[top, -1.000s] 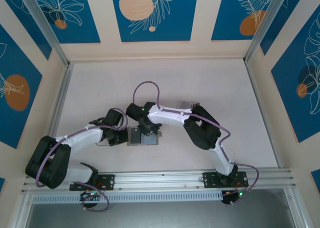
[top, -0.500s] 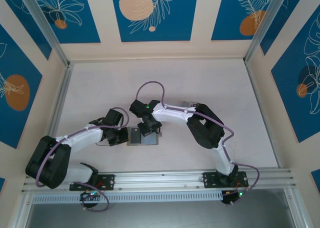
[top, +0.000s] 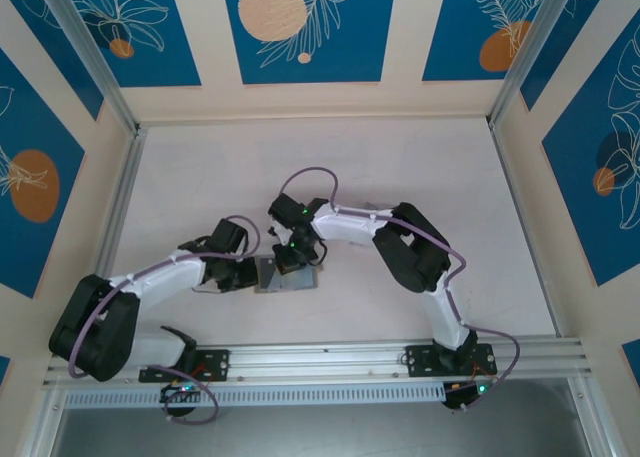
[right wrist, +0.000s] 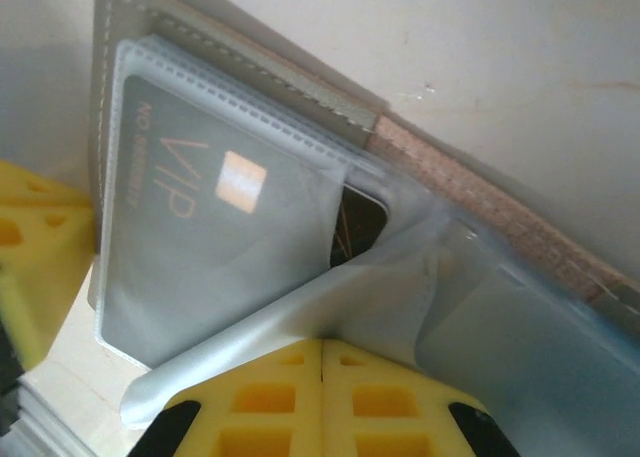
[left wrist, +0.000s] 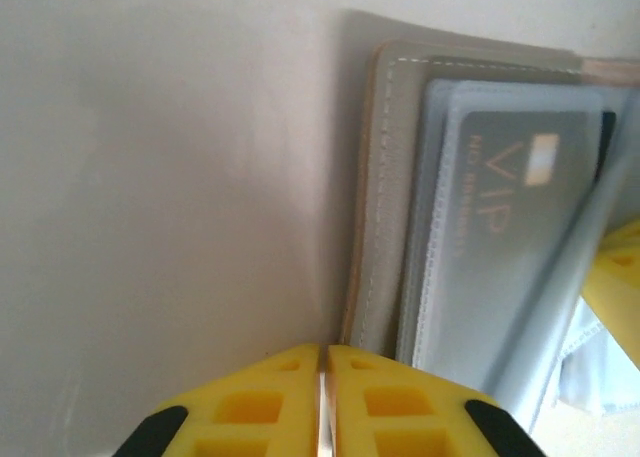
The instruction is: Put the credit cards into the card holder
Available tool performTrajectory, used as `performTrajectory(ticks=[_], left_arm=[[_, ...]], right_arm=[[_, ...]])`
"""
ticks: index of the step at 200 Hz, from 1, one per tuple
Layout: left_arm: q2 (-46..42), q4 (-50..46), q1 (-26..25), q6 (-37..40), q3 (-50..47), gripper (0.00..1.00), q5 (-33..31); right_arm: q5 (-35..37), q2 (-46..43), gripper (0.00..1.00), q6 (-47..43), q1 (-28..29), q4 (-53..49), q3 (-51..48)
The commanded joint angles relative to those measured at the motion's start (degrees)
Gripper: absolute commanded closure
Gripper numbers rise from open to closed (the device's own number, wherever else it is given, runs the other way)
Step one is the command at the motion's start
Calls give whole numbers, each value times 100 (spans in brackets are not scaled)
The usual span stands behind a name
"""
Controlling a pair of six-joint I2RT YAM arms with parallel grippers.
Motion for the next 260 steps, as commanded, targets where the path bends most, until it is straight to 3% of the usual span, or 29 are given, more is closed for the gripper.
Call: performTrajectory(ticks=[1,40,91,197,260], left_arm=[[-467,24,-242,241,211,85,259],[-1242,-473,-822,479,410,72,-358],[-919,-447,-1646,804,615,60,-794],[145,84,-2137,1232,501,60,-1832],[454,113,-2310,972,417,71,-2292]], right_arm=[[-502,381,91,270,-60,61,-64],[-793,501,87,435,-254,-16,-38],[-1072,568,83,424,-332,-56,0],[-1541,654,80,456,-554,-56,3],[-1650,690,79,427,-616,-148,95]])
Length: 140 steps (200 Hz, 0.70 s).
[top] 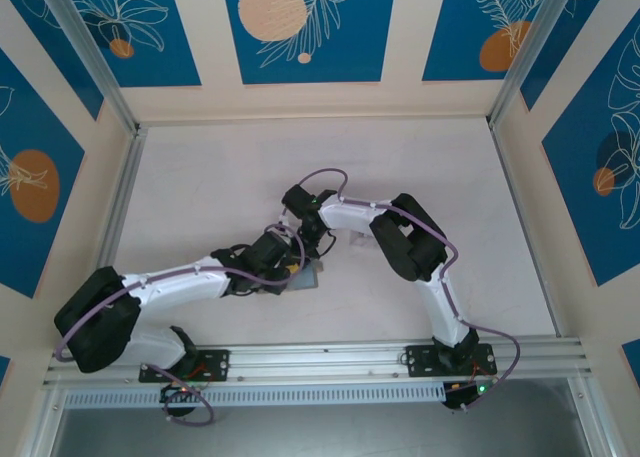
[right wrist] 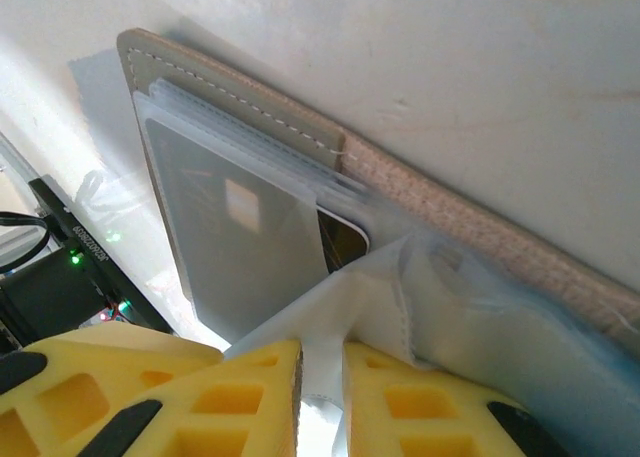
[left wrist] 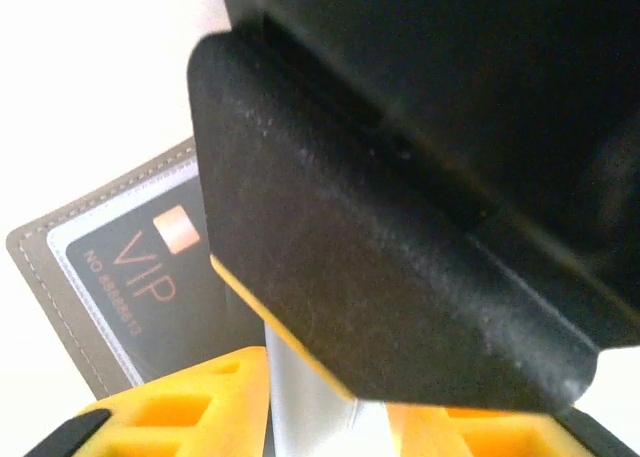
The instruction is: Put the credit cards into the card holder
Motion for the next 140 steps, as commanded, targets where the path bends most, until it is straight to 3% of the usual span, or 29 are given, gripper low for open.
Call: performTrajectory(ticks=[1,60,140], left_arm=[[107,-369,-145,-98,-123,71,-350],[-1339,267,-214,-332,-942,65,-395],[-601,732,-248,-296,-1018,65,-477]], right_arm=[[156,285,79,31,-41,-194,-16],[77,342,79,31,-89,-234,1],[5,344,78,31,-137,-331,91]])
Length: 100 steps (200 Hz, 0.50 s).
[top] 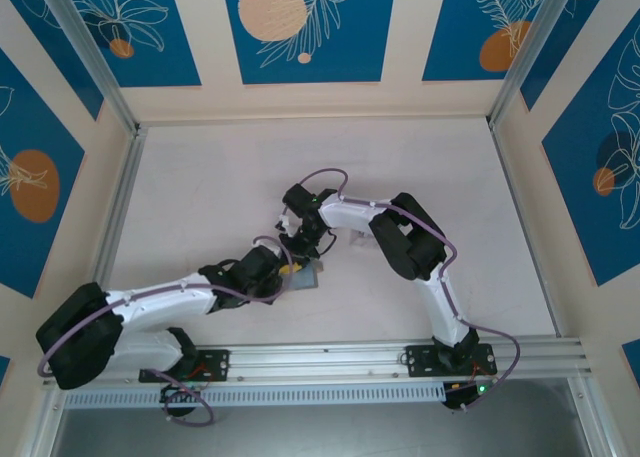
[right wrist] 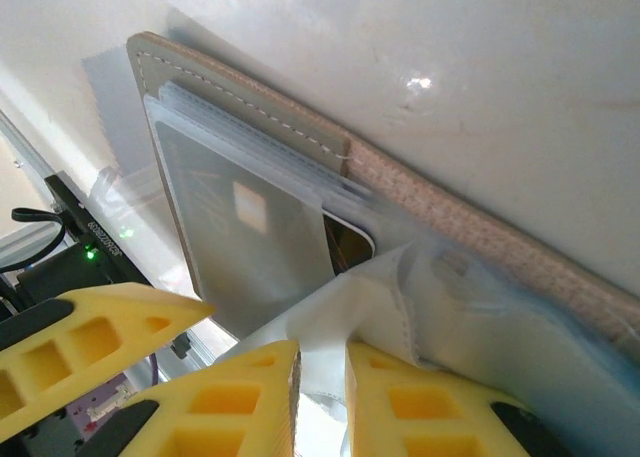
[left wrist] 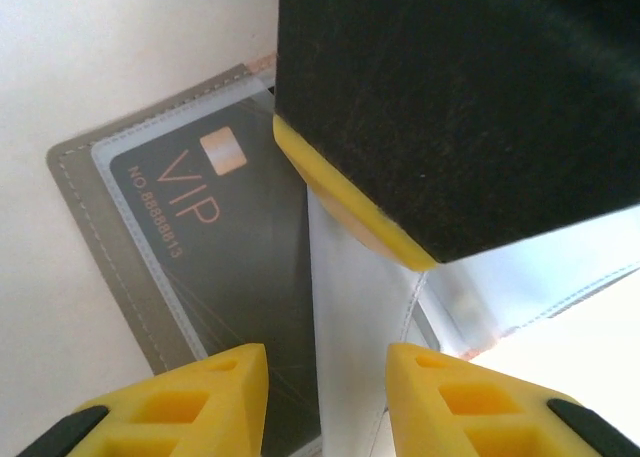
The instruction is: Put the credit cards into the card holder
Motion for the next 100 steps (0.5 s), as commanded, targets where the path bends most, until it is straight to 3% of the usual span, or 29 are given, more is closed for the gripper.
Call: performTrajectory(ticks=[1,45,100], left_arm=[[99,222,-80,-69,-118,65,-181],[417,139,-187,-196,-79,69,-667],[520,-92,-300,-516,-61,74,-1029]], right_arm=[[178,271,78,35,-67,-267,10],[152,174,77,1,-92,-295,44],[966,-878,70,-314,-57,-612,426]])
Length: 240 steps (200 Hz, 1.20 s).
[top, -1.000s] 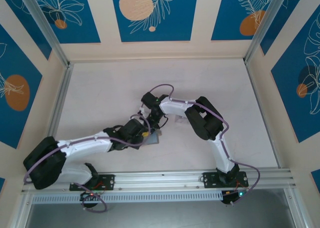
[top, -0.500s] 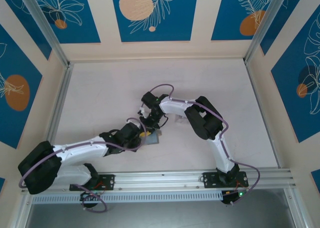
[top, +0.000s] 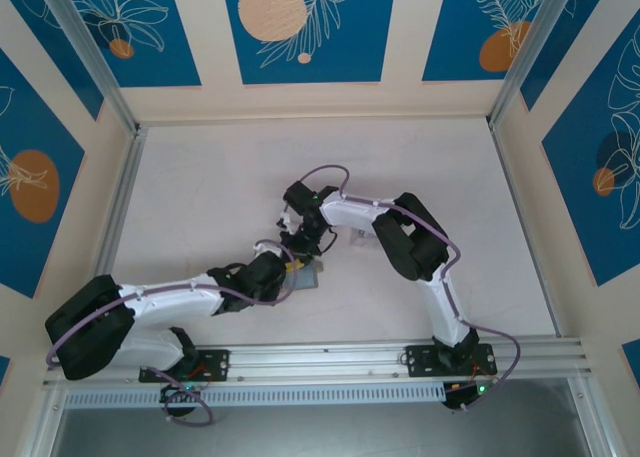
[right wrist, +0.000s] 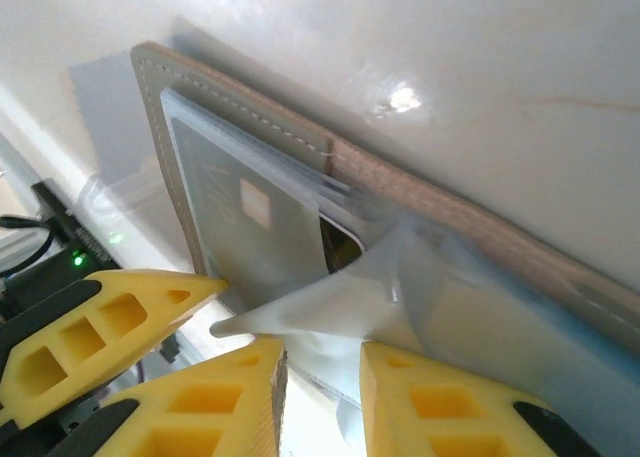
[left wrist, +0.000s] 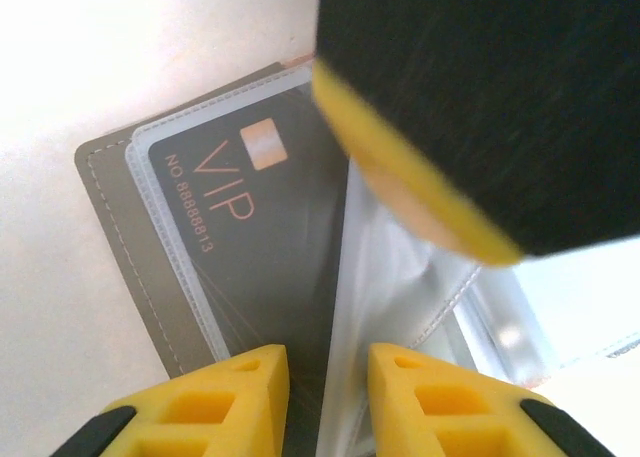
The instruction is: Put the credit cards into the card holder
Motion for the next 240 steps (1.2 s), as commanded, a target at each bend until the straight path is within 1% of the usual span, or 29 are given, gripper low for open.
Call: performTrajectory(ticks=[1,30,47,55,68,81,99,124,138,159,181,189,209,240], left_arm=[[224,-257,-34,-171,-29,74,-318],[321,-266,-49,-203,7,75,-329],[263,-336,-49,-225,66,75,-334],[209,-380,-49,-227,107,75,-347],[121,-451,-53,-208,164,75,-352],[35,-562,-50,-212,239,75,-394],[-141,-693,-50,-212,335,74,-439],[-347,-917,-49,-282,427,73,-669],[-300,-1189,-49,-397,563,72,-932],[-254,-1336,-41,-531,651,70,-1187],[-31,-1754,113,-840,782,69,-1464],[18,-1769,232,-875,766,69,-1349],[25,-1534,637,-856,637,70,-788],[138,-1479,870,-699,660,70,-391]], right_arm=[[552,-654,70,-221,-33,-386,359],[919,-998,69,-268,-68,-604,505],[1248,-1023,71,-295,-14,-826,450],[1356,-1024,74,-283,25,-861,332],[1422,-1034,84,-208,77,-776,75],[1496,-977,91,-123,112,-750,-108],[1660,-866,96,-35,182,-727,-266],[1737,-832,98,133,192,-615,-464],[1732,-906,98,179,196,-532,-549],[1687,-942,97,146,218,-529,-549],[1686,-865,97,121,304,-575,-499],[1657,-846,97,114,353,-557,-496],[1699,-738,97,110,485,-565,-447],[1970,-583,97,177,550,-650,-517]])
